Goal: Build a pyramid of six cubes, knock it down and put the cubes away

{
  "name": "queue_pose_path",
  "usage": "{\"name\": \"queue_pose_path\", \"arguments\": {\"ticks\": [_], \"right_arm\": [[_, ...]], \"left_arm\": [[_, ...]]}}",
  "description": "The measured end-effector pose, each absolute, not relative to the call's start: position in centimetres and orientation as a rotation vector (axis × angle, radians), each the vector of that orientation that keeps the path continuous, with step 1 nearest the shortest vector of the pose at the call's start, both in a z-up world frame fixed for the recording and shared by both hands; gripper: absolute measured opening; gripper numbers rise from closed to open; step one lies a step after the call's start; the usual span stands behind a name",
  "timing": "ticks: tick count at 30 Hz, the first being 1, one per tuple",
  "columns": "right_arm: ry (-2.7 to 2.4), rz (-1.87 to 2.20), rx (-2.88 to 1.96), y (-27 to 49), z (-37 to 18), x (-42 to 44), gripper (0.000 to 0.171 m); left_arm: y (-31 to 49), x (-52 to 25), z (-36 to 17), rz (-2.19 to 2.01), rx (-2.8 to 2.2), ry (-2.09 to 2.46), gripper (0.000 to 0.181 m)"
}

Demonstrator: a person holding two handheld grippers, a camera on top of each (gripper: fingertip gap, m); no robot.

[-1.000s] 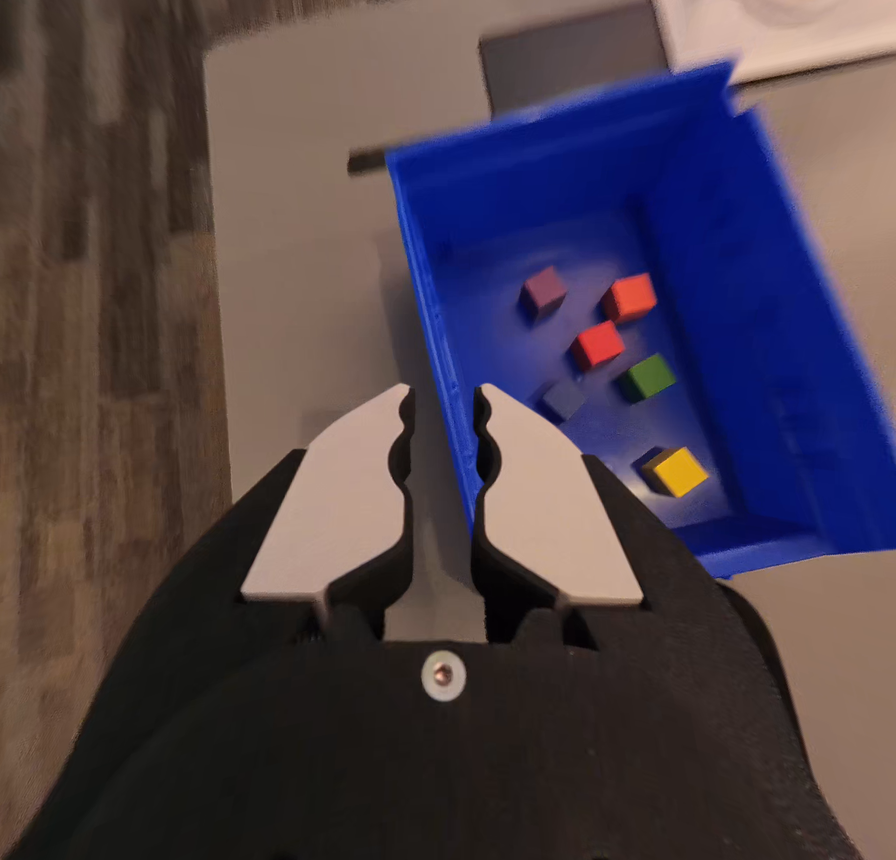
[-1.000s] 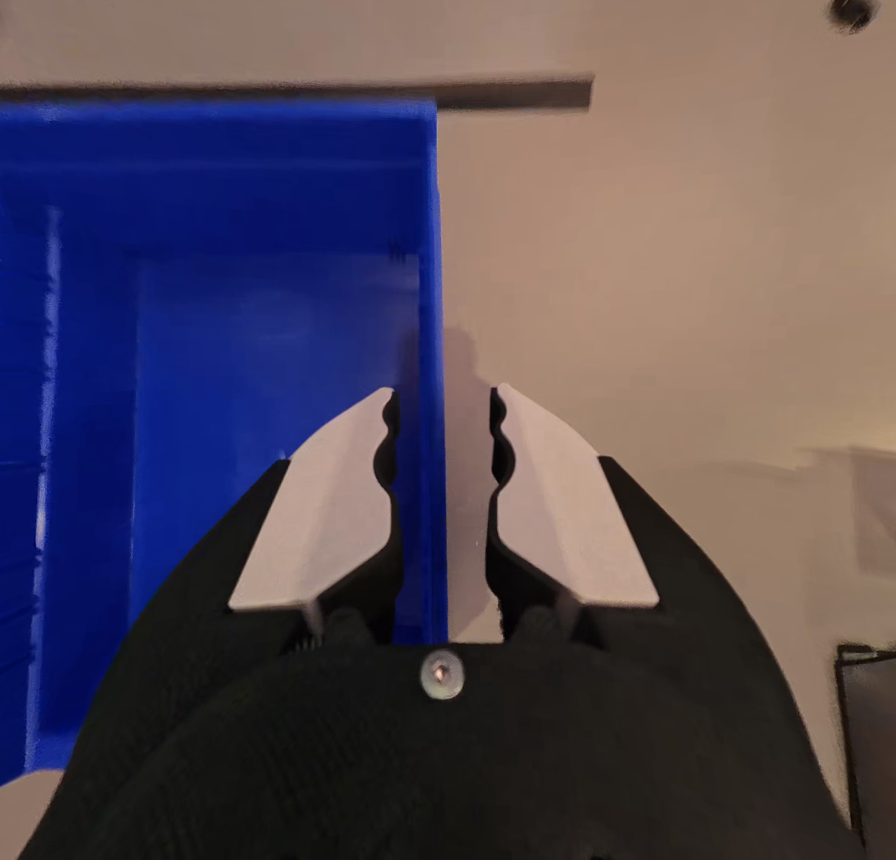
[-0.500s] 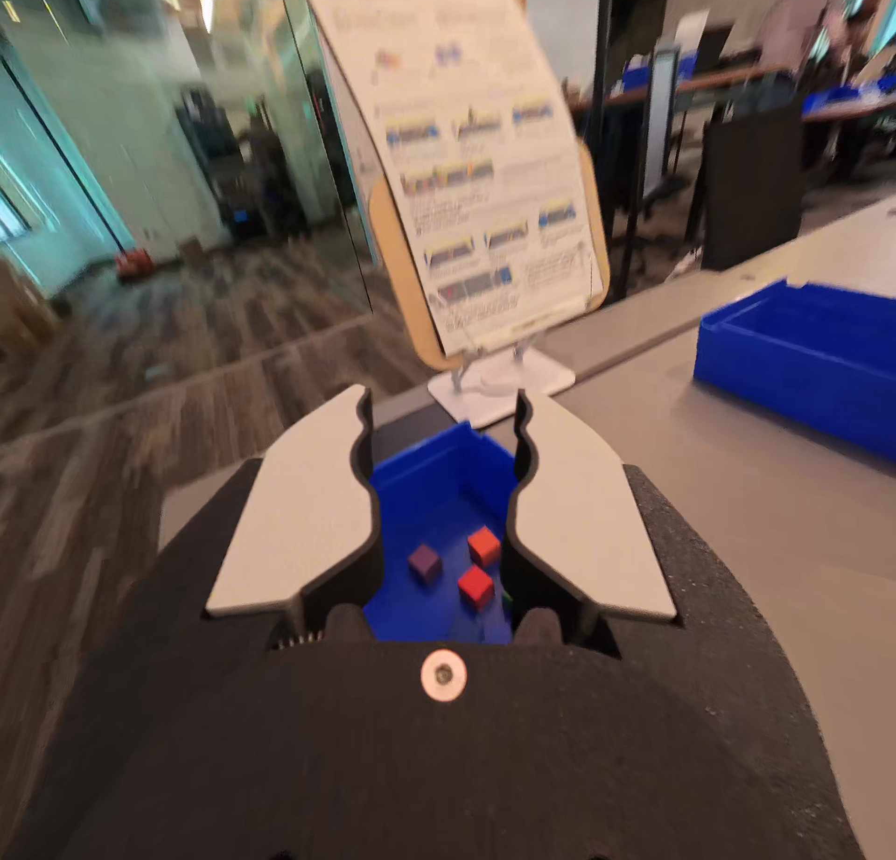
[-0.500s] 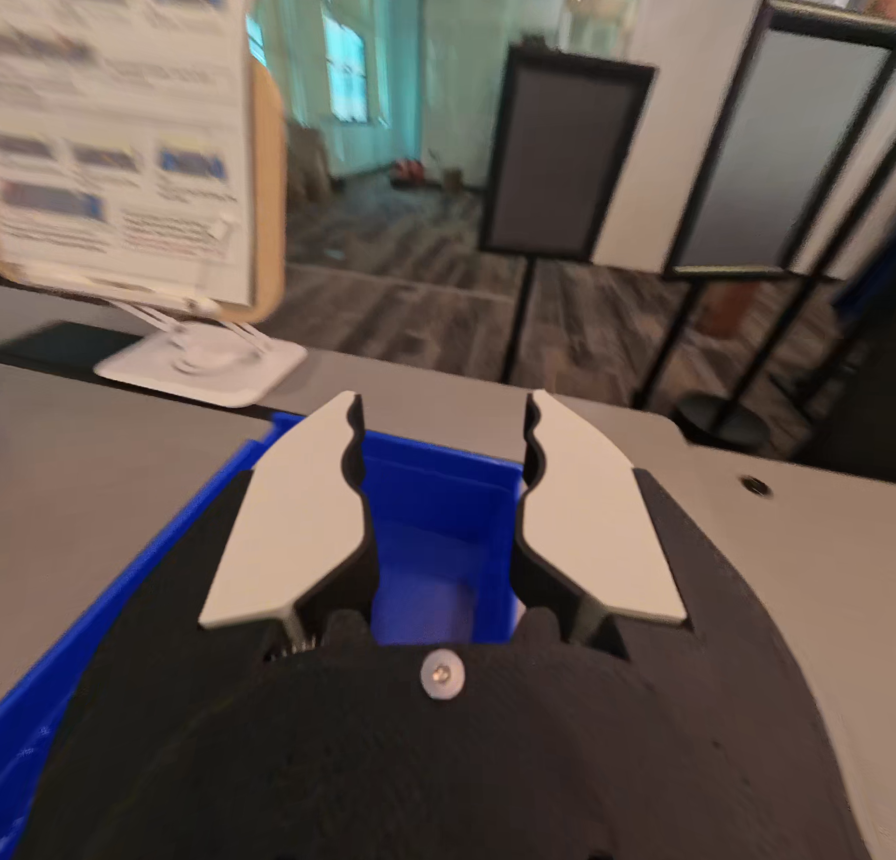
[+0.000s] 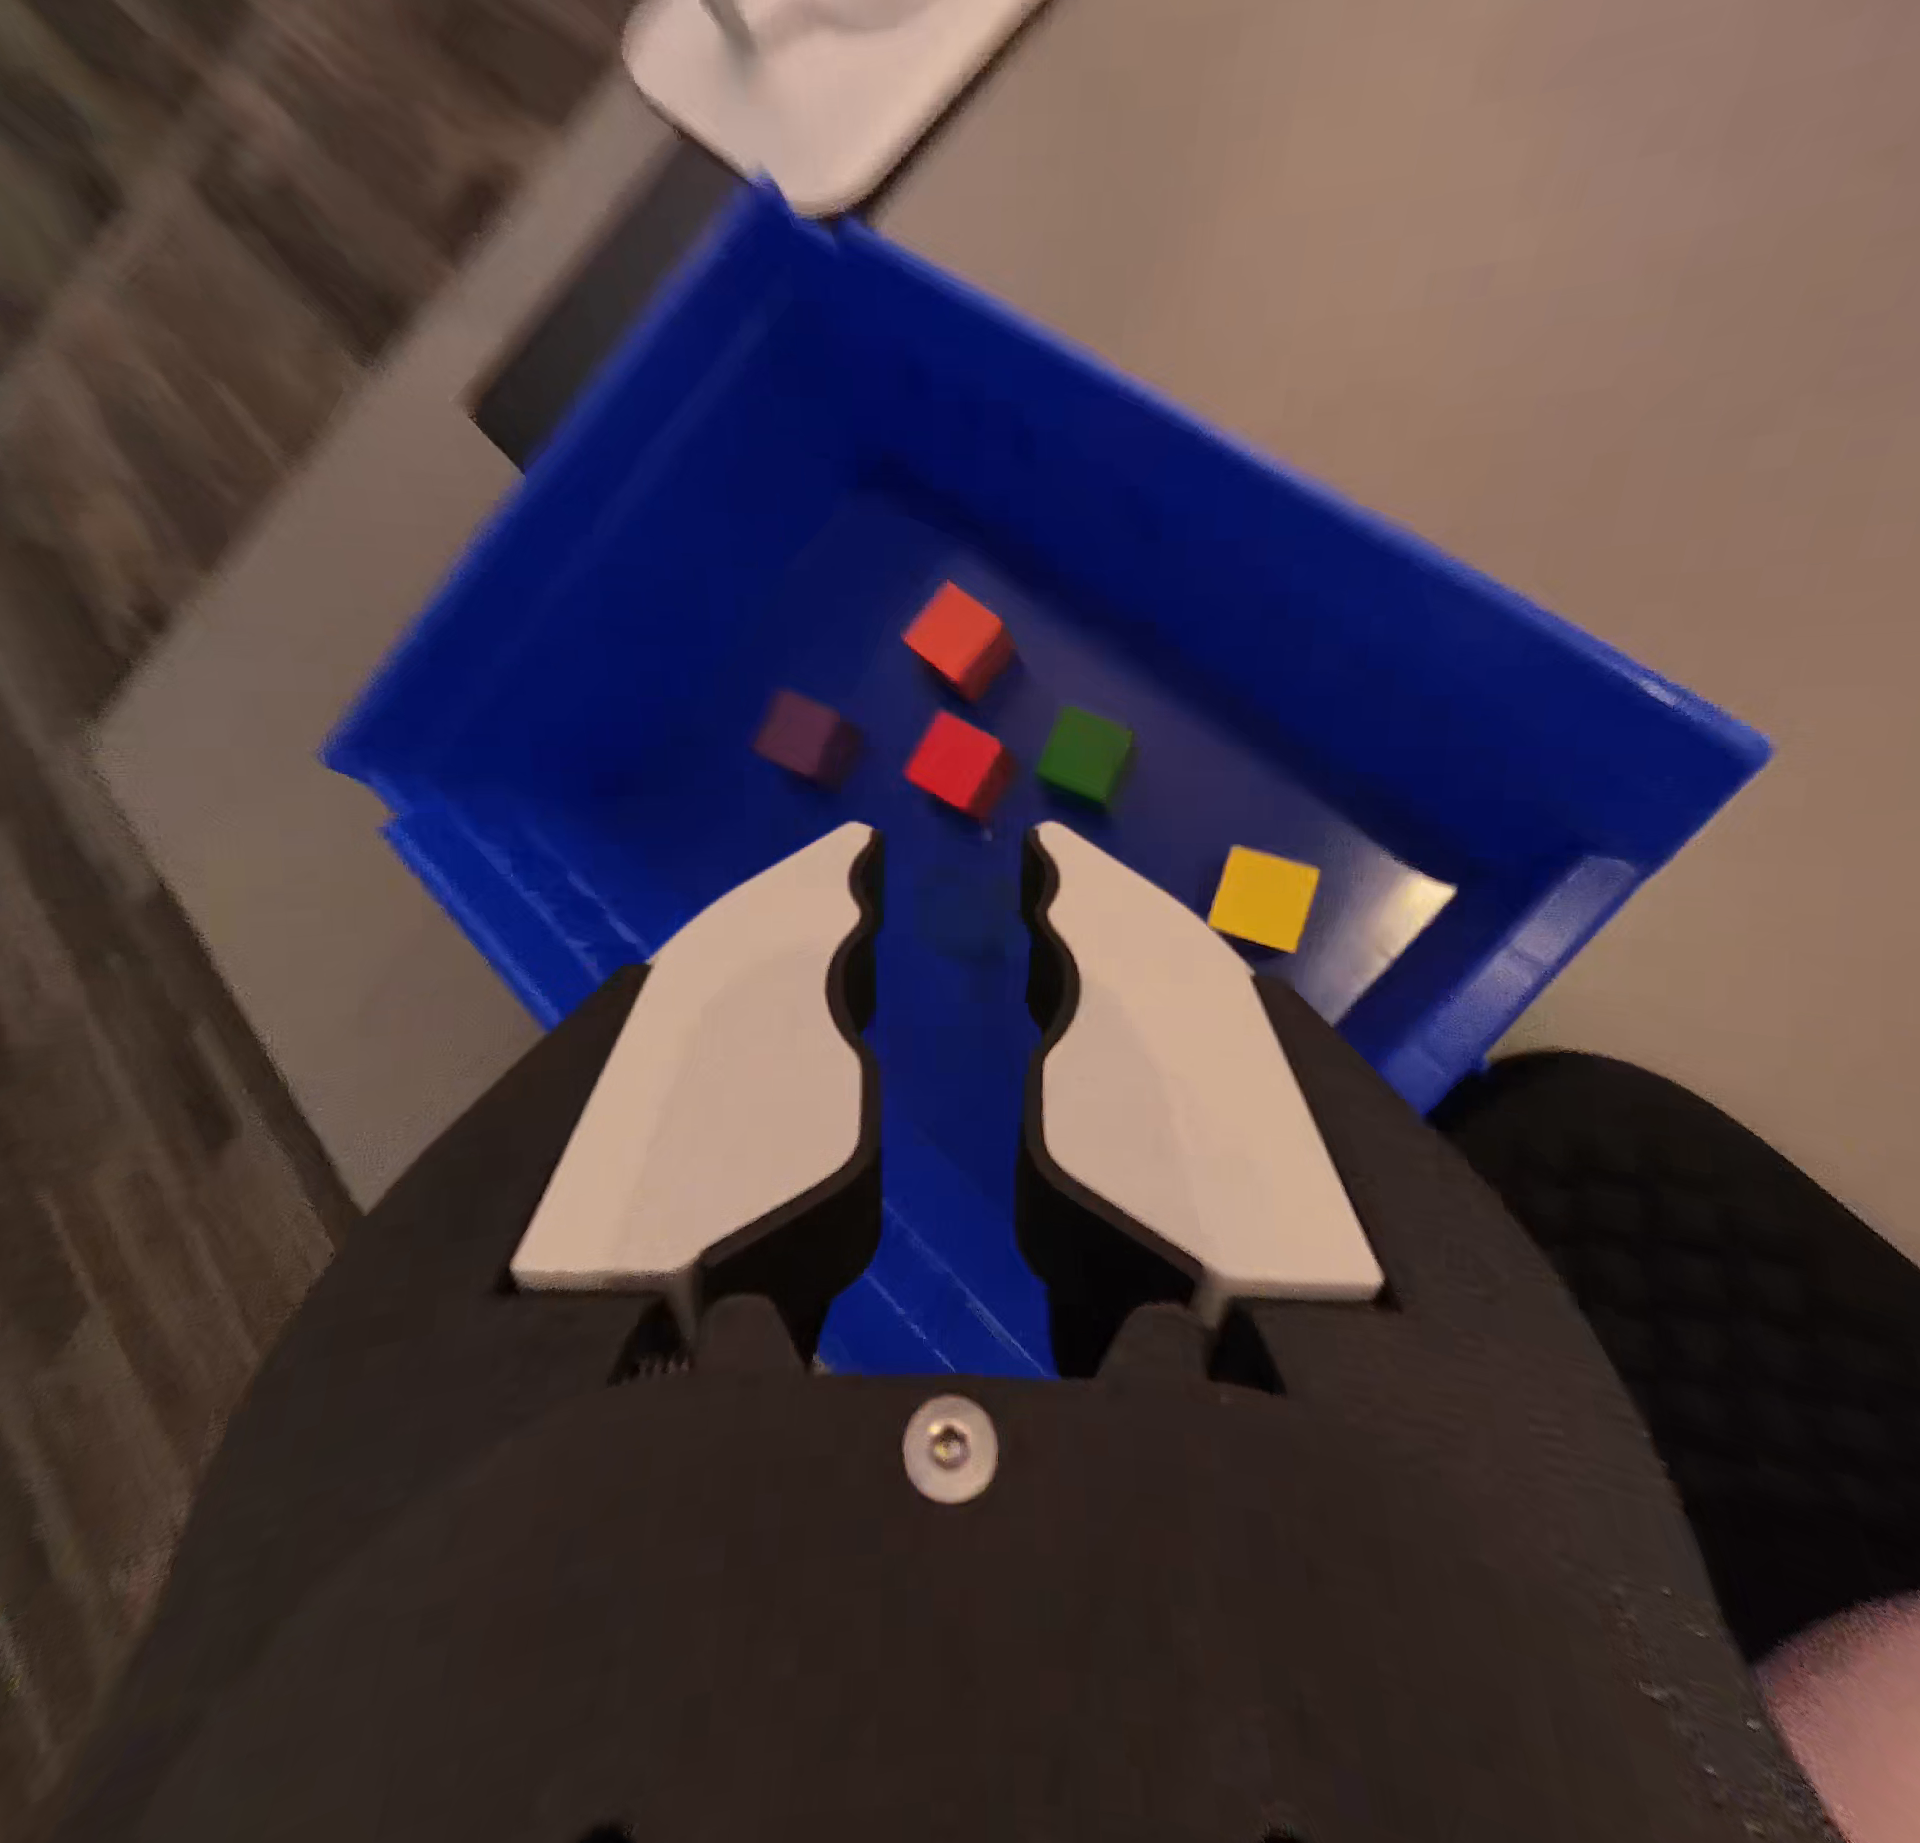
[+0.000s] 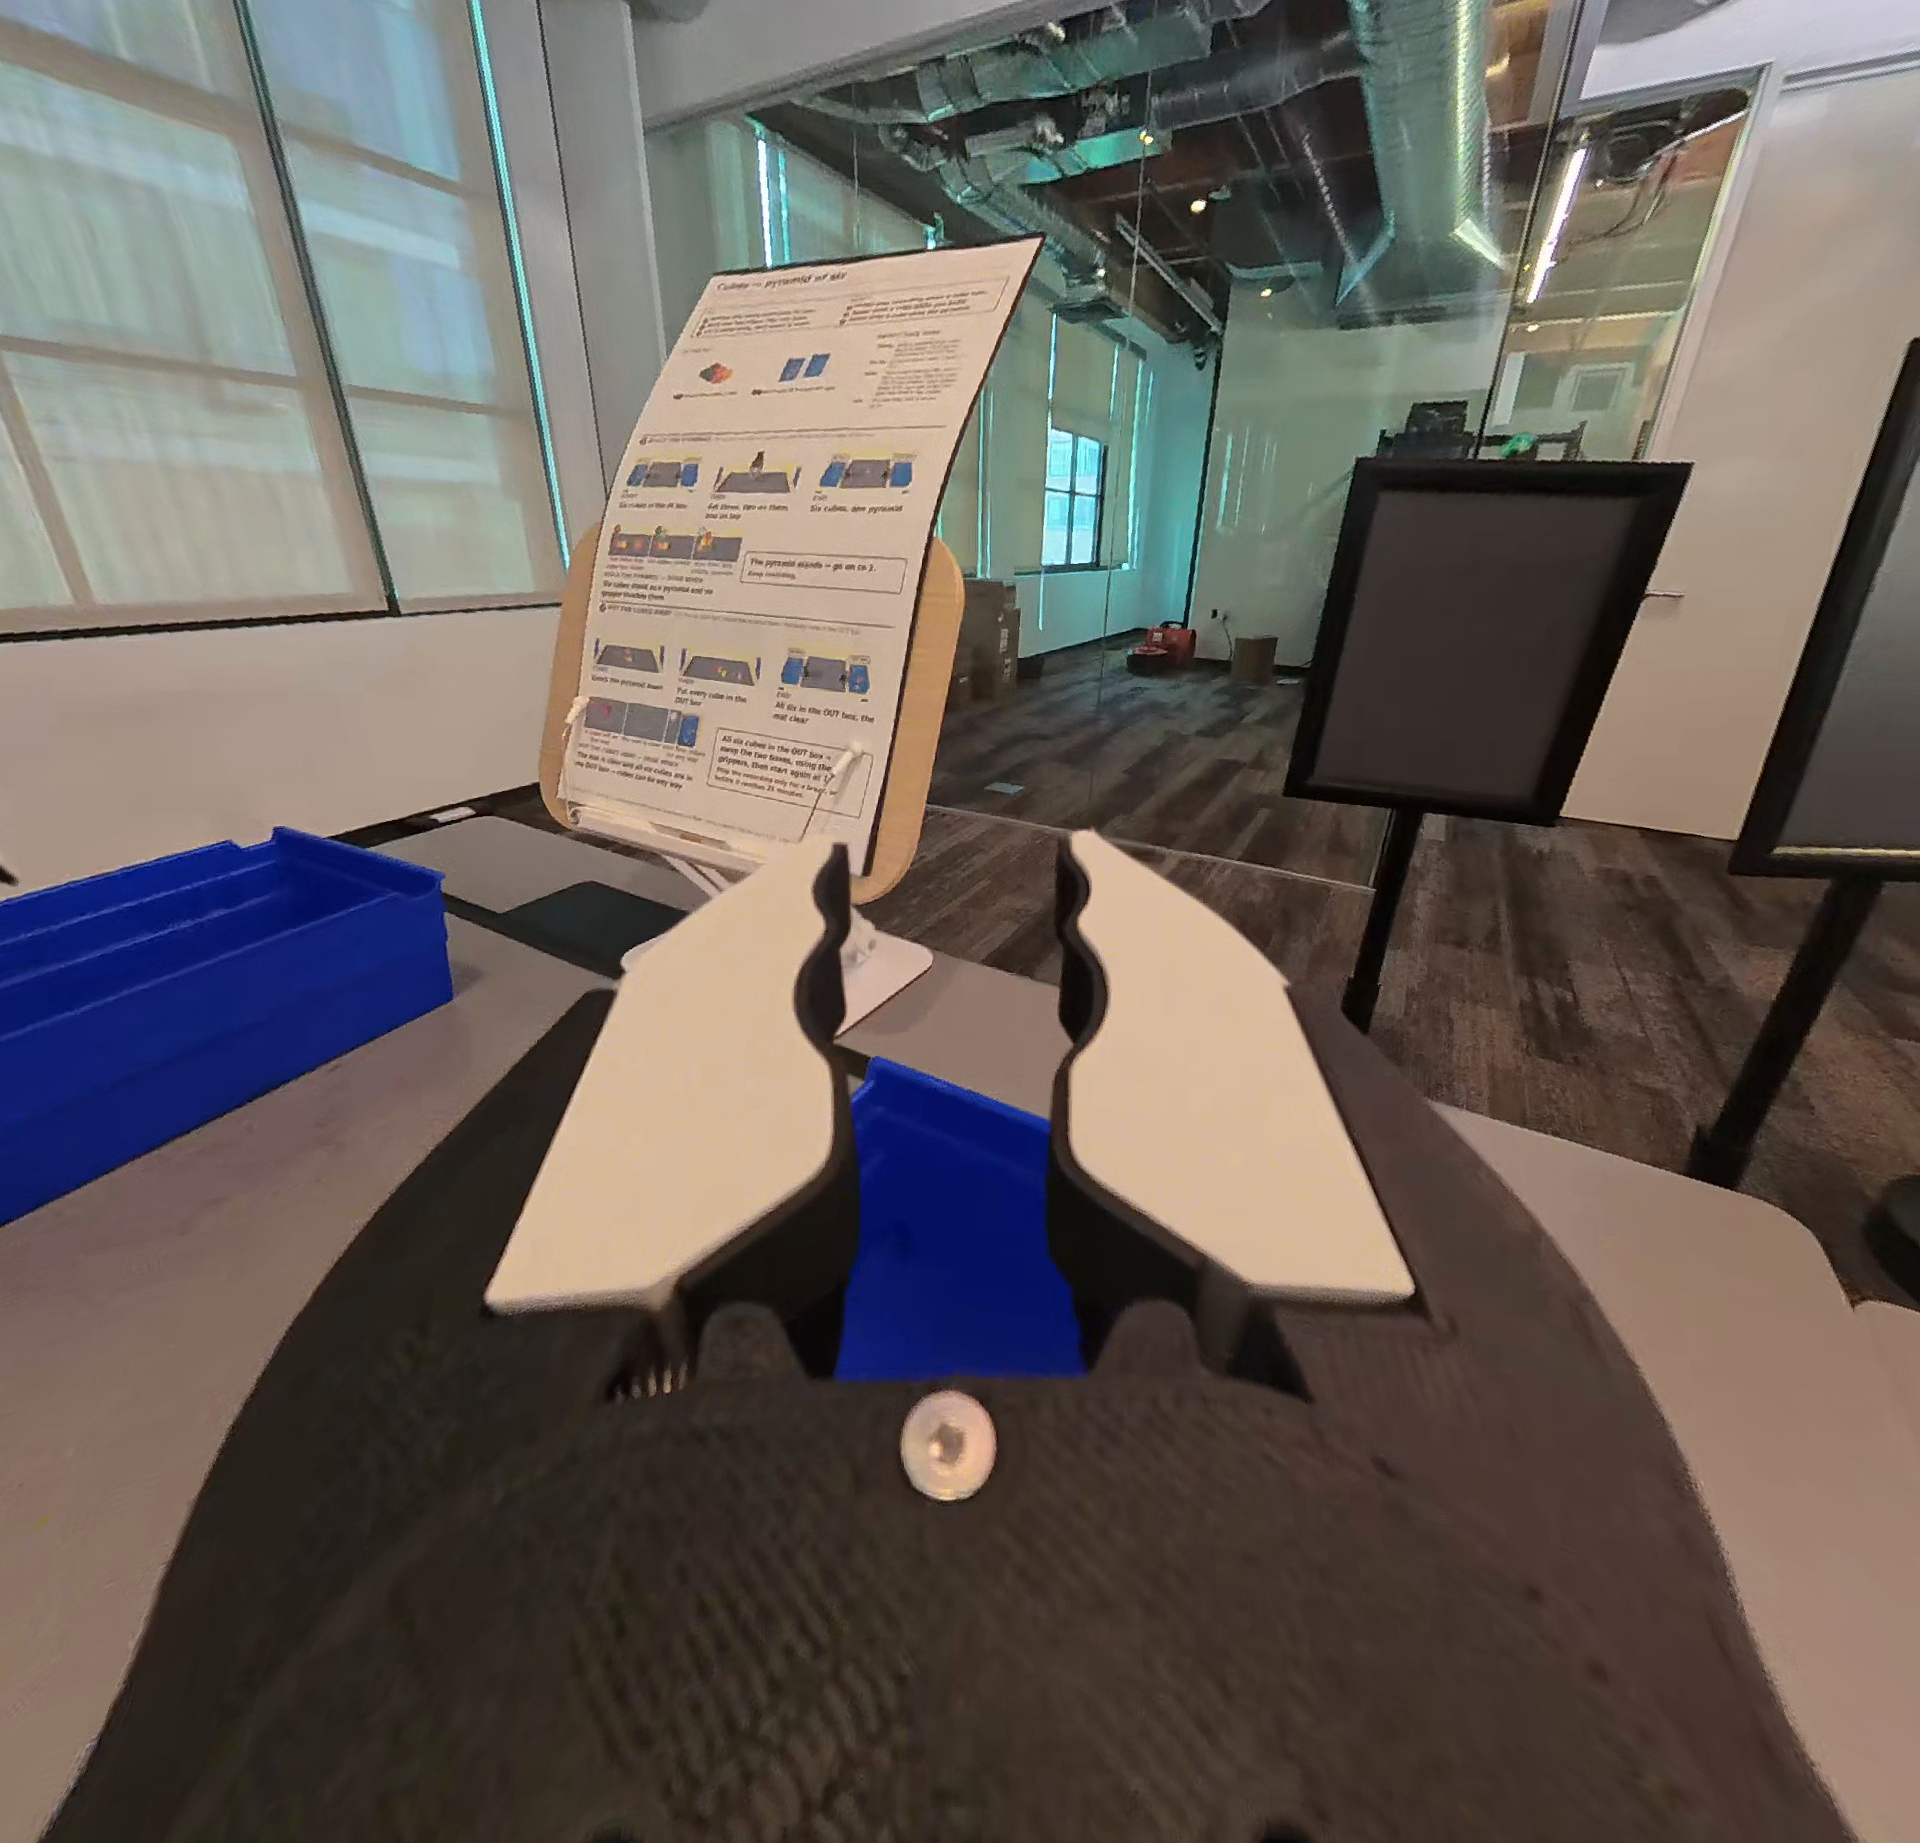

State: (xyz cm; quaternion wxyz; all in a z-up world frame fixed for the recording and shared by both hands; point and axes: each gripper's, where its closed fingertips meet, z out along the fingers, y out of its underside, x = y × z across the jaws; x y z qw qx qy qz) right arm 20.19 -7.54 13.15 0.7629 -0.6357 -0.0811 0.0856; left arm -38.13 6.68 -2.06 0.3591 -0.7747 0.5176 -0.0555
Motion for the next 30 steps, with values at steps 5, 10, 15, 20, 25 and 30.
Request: {"name": "queue_pose_path", "arguments": {"ticks": [5,10,15,20,25,30], "right_arm": [[-0.184,0.158,-1.452,-6.7,11.8,20.3,0.038],[-0.229,0.117,-1.537,-5.7,10.2,19.8,0.038],[-0.292,0.108,-1.585,-4.9,9.1,18.8,0.039],[-0.328,0.103,-1.620,-4.5,8.3,18.2,0.039],[-0.337,0.119,-1.641,-4.5,7.6,18.2,0.039],[-0.317,0.138,-1.626,-4.6,7.7,18.6,0.038]], "left_arm": [[7.6,-39.4,-8.0,0.087,-2.269,1.479,0.035],[8.2,-39.9,-11.1,0.177,-2.369,1.546,0.037],[8.9,-40.7,-12.9,0.286,-2.416,1.579,0.040],[9.2,-40.3,-13.9,0.287,-2.419,1.614,0.036],[9.4,-40.5,-14.3,0.291,-2.423,1.622,0.030],[10.2,-41.8,-11.0,0.355,-2.361,1.499,0.029]]}}
